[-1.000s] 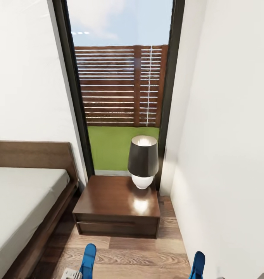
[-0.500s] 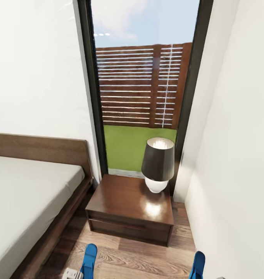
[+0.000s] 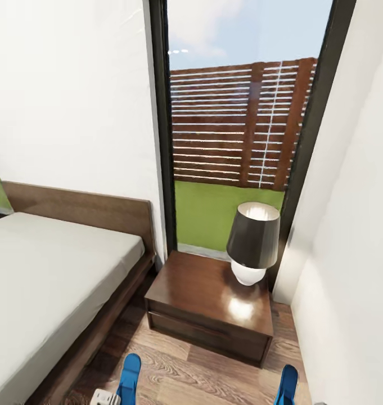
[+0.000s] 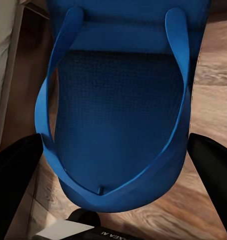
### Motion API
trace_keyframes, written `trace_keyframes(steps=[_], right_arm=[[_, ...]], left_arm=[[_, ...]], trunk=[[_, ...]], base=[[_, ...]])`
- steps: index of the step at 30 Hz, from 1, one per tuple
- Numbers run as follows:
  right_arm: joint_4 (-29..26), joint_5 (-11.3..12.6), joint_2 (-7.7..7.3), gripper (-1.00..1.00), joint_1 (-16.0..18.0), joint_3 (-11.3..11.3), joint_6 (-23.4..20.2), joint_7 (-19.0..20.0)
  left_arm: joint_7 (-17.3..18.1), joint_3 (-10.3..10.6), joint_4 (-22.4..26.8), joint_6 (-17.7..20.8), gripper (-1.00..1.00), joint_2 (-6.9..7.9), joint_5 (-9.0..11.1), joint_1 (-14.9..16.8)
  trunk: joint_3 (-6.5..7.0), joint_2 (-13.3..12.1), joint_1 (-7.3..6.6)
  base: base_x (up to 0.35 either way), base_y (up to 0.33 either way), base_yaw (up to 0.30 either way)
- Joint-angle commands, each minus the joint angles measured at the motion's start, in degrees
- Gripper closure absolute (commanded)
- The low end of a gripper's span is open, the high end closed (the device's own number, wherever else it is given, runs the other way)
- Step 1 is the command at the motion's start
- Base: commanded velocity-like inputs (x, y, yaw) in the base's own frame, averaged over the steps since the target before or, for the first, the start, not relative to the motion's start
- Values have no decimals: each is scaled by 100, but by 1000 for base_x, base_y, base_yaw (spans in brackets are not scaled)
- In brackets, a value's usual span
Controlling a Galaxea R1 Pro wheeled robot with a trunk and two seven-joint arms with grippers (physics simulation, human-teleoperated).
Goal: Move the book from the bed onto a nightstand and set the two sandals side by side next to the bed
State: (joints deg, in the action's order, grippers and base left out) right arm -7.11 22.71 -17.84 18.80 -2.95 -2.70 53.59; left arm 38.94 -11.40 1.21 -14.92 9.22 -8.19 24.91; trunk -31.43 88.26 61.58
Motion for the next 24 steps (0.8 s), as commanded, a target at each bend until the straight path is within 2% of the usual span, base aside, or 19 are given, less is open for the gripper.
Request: trace_keyframes(steps=[1,6,17,24], right_arm=[[-1,-3,-1,100,0,-30,-29,24],[-1,-3,-1,100,1,-30,-29,22],[-1,-3,-1,100,1,-30,-29,22],[-1,-3,-1,100,1,-30,-29,25]], left_arm=[[8,-46,-6,-30,100,-1,-60,6],[6,-46,-7,-29,100,-4,-60,6],[-1,-46,-7,-29,100,-8,-60,6],[-1,-46,-6,-29,100,-8,-60,6]], trunk=[[-6,3,0],[-6,3,0],[-6,3,0],[-6,3,0]], base=[[79,-165,273],[81,-157,273],[8,-25,272],[0,-118,272]])
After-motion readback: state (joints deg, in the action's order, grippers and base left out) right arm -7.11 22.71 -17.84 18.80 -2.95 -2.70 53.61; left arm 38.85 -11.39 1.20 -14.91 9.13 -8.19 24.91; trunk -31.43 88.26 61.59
